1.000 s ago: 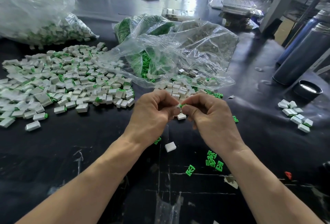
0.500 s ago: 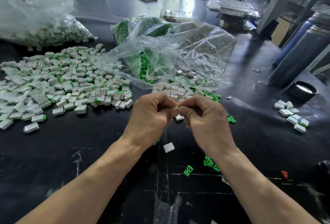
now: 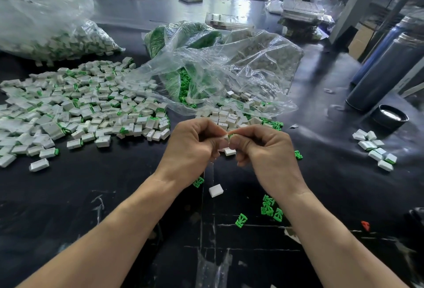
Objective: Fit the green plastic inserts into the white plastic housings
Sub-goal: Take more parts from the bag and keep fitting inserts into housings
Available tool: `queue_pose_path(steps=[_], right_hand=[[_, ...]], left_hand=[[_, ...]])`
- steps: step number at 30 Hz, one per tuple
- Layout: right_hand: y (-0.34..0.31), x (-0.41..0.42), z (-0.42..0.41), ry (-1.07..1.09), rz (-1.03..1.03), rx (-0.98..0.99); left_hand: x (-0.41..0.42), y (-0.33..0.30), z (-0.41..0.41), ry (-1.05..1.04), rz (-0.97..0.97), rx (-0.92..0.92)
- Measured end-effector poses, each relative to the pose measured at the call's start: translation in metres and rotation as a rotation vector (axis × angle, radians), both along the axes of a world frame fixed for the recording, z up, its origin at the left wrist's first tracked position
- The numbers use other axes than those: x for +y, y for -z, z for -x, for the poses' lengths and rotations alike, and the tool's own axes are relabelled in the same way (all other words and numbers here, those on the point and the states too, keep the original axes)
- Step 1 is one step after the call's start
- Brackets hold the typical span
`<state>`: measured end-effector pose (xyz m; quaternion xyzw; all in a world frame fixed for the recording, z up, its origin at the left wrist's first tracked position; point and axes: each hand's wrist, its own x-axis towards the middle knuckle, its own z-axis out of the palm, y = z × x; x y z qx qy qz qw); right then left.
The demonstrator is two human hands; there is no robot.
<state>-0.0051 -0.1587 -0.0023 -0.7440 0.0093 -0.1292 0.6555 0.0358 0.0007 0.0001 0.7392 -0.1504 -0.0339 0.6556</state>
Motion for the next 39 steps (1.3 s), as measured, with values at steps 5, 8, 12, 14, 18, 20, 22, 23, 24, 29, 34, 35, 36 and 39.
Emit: queue_pose_path(steps=[5, 8, 12, 14, 18, 20, 22, 23, 24, 29, 34, 35, 36, 39], right_hand=[[-0.001, 0.002, -0.003, -0.050, -0.190, 0.108], [0.001, 0.008, -0.004, -0.086, -0.244, 0.225], [0.001, 0.014, -0.002, -0.089, -0.180, 0.332], [-0.001, 0.018, -0.001, -0.059, -0.202, 0.368], [-0.003, 0.023, -0.001, 0.033, -0.256, 0.374], [-0.003, 0.026, -0.002, 0.071, -0.246, 0.356], [-0.002, 0.028, -0.003, 0.102, -0.224, 0.340], [-0.001, 0.028, -0.003, 0.116, -0.213, 0.334], [0.000, 0.029, -0.003, 0.126, -0.209, 0.327], [0.005, 0.030, -0.005, 0.152, -0.182, 0.278], [0.010, 0.029, -0.006, 0.171, -0.165, 0.271], [0.011, 0.028, -0.007, 0.166, -0.174, 0.269], [0.012, 0.028, -0.007, 0.161, -0.177, 0.269], [0.014, 0.028, -0.008, 0.159, -0.165, 0.273]], left_hand=[[-0.003, -0.003, 0.002, 0.030, 0.105, 0.037], [-0.007, -0.004, 0.005, 0.058, 0.166, 0.092], [-0.012, -0.004, 0.010, 0.158, 0.266, 0.206], [-0.014, -0.004, 0.012, 0.179, 0.276, 0.243], [-0.019, -0.004, 0.013, 0.166, 0.269, 0.242], [-0.020, -0.002, 0.014, 0.156, 0.280, 0.259], [-0.021, 0.000, 0.015, 0.143, 0.293, 0.274], [-0.022, 0.000, 0.015, 0.137, 0.296, 0.277], [-0.022, 0.001, 0.016, 0.135, 0.299, 0.279], [-0.022, 0.001, 0.016, 0.149, 0.318, 0.311], [-0.022, 0.002, 0.016, 0.148, 0.324, 0.305], [-0.022, 0.003, 0.015, 0.144, 0.321, 0.299], [-0.022, 0.003, 0.015, 0.141, 0.315, 0.292], [-0.022, 0.004, 0.015, 0.136, 0.302, 0.280]])
